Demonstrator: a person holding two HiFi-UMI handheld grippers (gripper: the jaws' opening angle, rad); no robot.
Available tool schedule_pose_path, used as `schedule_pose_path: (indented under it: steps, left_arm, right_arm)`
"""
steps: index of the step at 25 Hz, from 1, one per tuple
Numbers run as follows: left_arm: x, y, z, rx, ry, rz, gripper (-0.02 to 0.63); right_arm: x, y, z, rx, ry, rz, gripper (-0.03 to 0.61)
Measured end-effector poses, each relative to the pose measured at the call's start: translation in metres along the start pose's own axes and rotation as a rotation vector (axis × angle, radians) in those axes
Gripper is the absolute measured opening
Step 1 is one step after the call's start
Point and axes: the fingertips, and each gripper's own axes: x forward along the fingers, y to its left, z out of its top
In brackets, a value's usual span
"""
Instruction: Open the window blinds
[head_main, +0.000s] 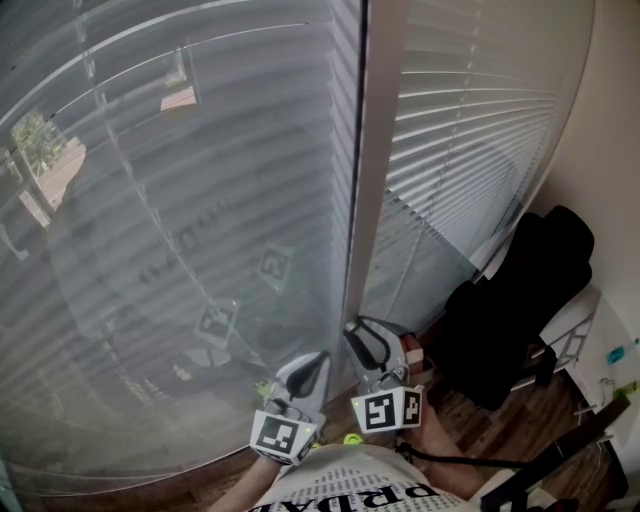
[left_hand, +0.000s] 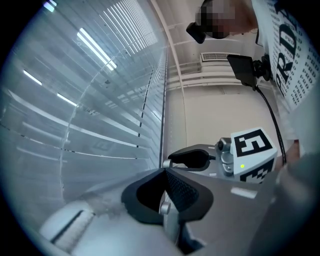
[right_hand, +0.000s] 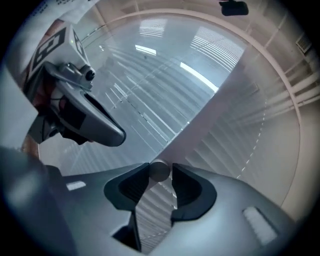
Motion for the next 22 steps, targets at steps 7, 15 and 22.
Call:
schedule_pose_path:
  steps: [7,15,22]
  left_arm:
    - [-0.0006,0.0033,0.0056,-0.018,-0.013,0.020,0.008]
    - [0.0007,0.0046,0.0055,-0.014,-0.011,0.021,0.008]
    - [0.0021,0.0027,0.0070,0.004,-0.015,0.018,0.008]
  right_arm:
    - [0.0012,0.0020,-0.0006,-0.036,-0.007,-0.002,0.133]
    - [0.0007,0.0005,-0.0001,0.073,-0.025,0.009,0.133]
    - [0.0003,-0.0005,0.0000,0.219,-0.036,0.021,0.132]
